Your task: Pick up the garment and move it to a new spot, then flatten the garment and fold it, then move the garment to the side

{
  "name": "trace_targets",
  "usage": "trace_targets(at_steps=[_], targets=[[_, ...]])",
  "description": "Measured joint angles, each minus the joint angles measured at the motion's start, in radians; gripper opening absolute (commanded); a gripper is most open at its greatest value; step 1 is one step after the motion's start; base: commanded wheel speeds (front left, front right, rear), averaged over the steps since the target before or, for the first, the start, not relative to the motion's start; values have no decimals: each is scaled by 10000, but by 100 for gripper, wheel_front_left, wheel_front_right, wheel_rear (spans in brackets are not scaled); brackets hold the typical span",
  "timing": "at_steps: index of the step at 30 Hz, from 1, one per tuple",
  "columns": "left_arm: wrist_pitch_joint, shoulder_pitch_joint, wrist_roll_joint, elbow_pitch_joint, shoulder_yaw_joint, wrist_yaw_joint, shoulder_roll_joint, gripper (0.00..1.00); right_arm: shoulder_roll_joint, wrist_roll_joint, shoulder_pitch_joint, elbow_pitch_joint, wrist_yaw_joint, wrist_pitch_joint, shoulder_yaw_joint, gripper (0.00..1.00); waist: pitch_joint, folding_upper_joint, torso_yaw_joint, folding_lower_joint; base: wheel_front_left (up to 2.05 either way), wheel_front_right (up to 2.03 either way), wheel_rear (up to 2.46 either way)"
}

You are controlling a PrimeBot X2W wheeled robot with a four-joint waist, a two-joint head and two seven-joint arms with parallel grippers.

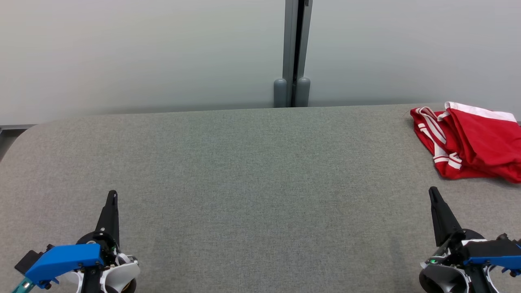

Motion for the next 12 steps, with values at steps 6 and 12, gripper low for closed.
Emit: trace_targets(at_steps=[6,12], targets=[[42,-35,-221,-29,23,-2,0,0,0,226,-8,6,0,13,0,0,6,0,3,0,0,0,0],[42,-35,-221,-29,23,-4,0,0,0,226,-9,8,0,13,0,0,6,0,3,0,0,0,0]])
